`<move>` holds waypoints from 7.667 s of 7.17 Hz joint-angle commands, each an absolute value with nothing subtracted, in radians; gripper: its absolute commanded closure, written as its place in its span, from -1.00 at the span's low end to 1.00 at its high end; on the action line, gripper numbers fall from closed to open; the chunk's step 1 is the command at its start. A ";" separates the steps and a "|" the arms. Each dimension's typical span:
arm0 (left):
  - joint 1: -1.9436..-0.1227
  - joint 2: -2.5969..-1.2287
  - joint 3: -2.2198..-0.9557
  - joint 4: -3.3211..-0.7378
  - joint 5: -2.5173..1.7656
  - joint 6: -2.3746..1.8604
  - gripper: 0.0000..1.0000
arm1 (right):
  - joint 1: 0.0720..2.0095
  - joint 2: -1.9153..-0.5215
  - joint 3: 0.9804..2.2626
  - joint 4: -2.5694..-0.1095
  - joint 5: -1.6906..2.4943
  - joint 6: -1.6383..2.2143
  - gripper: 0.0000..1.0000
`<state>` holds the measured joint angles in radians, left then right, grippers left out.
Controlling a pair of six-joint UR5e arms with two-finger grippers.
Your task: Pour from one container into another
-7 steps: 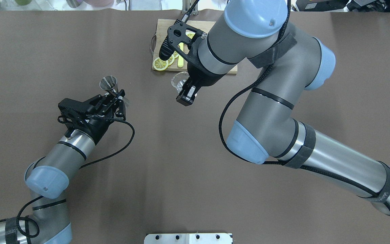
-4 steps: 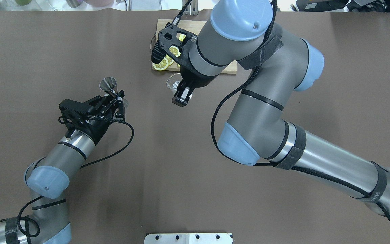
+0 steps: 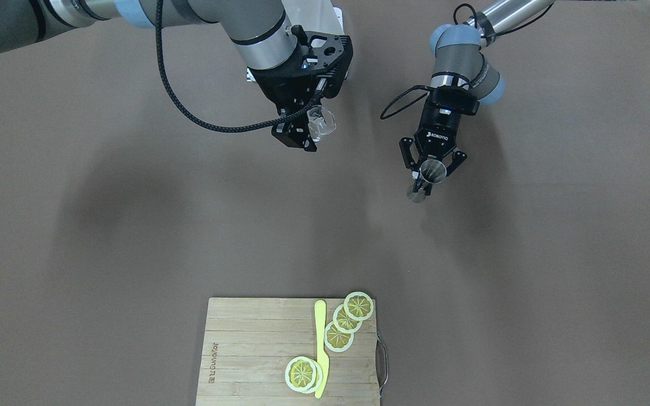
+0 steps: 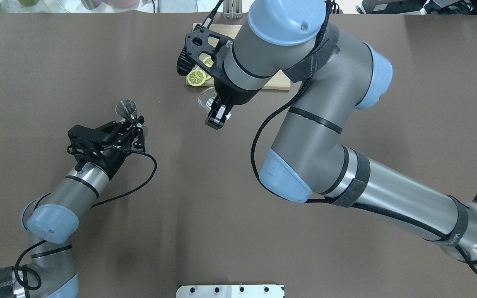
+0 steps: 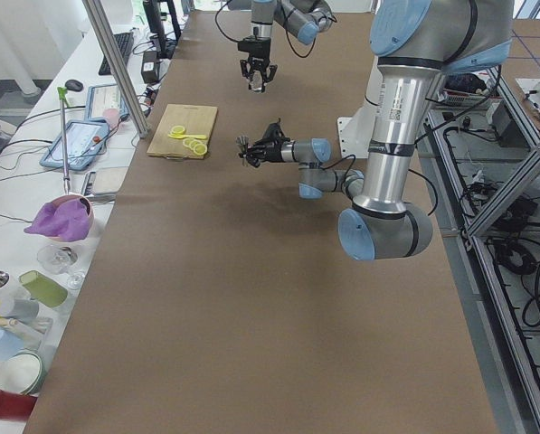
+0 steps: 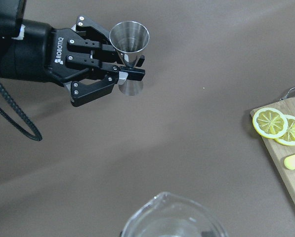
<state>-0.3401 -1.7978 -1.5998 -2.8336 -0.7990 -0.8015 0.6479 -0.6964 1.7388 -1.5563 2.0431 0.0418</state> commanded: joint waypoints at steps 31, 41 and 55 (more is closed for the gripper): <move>-0.212 -2.026 -1.586 -2.646 -0.893 -0.718 1.00 | 0.604 -0.638 1.600 -1.764 2.036 -0.385 1.00; -0.210 -2.026 -1.591 -2.646 -0.893 -0.716 1.00 | 0.565 -0.578 1.603 -1.969 1.934 -0.535 1.00; -0.210 -2.022 -1.600 -2.646 -0.891 -0.716 1.00 | 0.520 -0.460 1.509 -2.167 1.839 -0.640 1.00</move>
